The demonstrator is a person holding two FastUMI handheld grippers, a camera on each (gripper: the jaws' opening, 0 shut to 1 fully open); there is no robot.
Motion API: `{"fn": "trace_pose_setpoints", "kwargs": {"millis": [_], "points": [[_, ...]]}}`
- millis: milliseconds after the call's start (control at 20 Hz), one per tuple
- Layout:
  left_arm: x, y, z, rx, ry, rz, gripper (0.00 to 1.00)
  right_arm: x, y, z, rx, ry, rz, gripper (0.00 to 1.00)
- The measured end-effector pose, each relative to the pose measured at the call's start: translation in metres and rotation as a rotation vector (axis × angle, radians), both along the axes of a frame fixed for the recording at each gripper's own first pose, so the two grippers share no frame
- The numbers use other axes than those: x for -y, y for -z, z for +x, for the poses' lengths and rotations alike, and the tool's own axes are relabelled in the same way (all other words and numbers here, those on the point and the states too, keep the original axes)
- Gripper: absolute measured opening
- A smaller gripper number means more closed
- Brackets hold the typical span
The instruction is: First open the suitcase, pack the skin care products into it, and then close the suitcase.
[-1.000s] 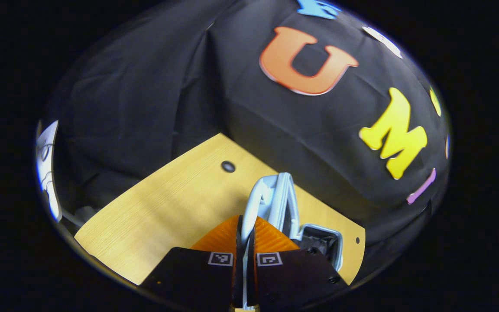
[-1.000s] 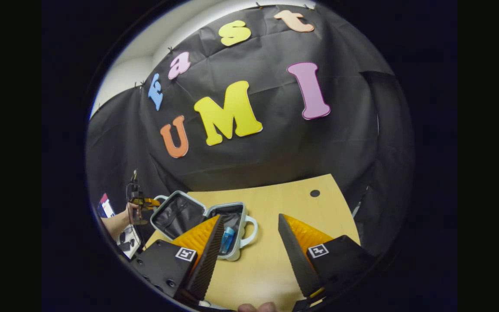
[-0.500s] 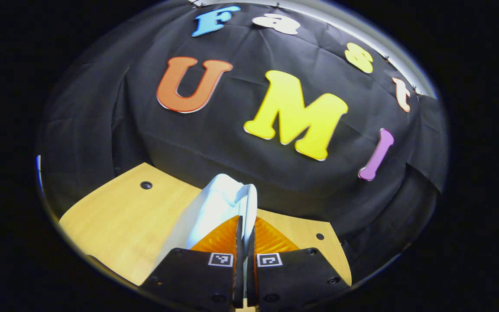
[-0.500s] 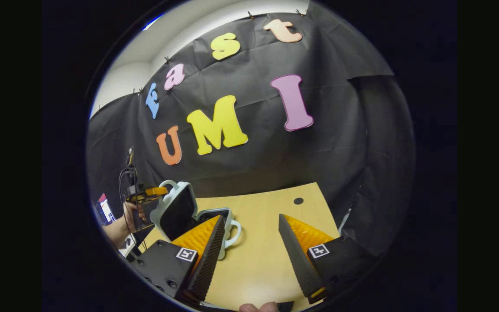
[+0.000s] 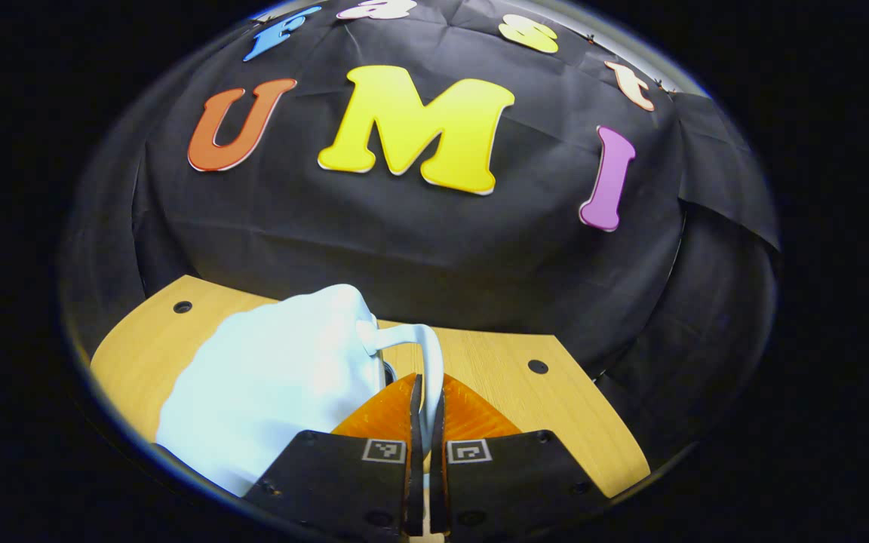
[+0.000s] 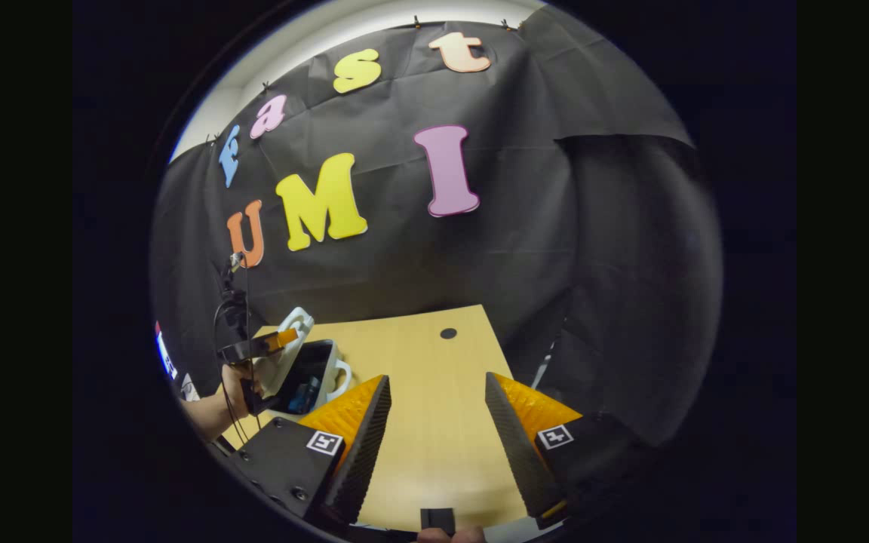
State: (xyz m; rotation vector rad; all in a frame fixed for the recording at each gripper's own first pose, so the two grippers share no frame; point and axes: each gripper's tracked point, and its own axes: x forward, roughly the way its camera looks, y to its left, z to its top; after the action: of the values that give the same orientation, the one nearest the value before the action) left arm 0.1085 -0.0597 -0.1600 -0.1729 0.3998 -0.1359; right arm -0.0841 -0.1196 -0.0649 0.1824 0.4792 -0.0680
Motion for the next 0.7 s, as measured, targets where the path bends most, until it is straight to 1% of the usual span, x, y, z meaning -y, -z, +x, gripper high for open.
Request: {"fn": "trace_pose_setpoints", "kwargs": {"millis": [50,100,150,200,250,300,350,400,450,500,650,700], "points": [[0.008,0.012,0.002,-0.019,0.009,0.023,0.06,0.002,0.0,-0.002,-0.005,0.005,-0.014,0.75],[0.014,0.025,0.005,-0.029,0.009,0.061,0.06,0.004,0.0,-0.001,-0.004,0.006,-0.03,0.7],[0.019,0.034,0.007,-0.036,0.019,0.1,0.06,0.006,-0.001,-0.001,-0.003,0.01,-0.044,0.75],[0.023,0.043,0.009,-0.043,0.023,0.139,0.06,0.006,-0.001,-0.001,-0.004,0.011,-0.05,0.75],[0.024,0.052,0.01,-0.058,0.024,0.172,0.06,0.005,-0.001,-0.001,-0.007,0.014,-0.048,0.7],[0.027,0.062,0.01,-0.073,0.023,0.197,0.06,0.005,0.002,0.0,-0.012,0.014,-0.042,0.75],[0.029,0.071,0.01,-0.088,0.018,0.22,0.06,0.004,0.005,0.0,-0.018,0.016,-0.038,0.75],[0.03,0.077,0.01,-0.098,0.014,0.24,0.06,0.004,0.007,0.001,-0.021,0.017,-0.036,0.7],[0.031,0.081,0.009,-0.105,0.009,0.26,0.06,0.005,0.009,0.001,-0.024,0.018,-0.035,0.7],[0.031,0.085,0.008,-0.107,0.005,0.285,0.06,0.004,0.009,0.002,-0.027,0.016,-0.032,0.75],[0.036,0.093,0.008,-0.099,-0.029,0.367,0.07,0.005,0.008,0.005,-0.026,0.014,-0.029,0.76],[0.038,0.097,0.008,-0.099,-0.039,0.392,0.1,0.005,0.008,0.008,-0.024,0.014,-0.024,0.75]]}}
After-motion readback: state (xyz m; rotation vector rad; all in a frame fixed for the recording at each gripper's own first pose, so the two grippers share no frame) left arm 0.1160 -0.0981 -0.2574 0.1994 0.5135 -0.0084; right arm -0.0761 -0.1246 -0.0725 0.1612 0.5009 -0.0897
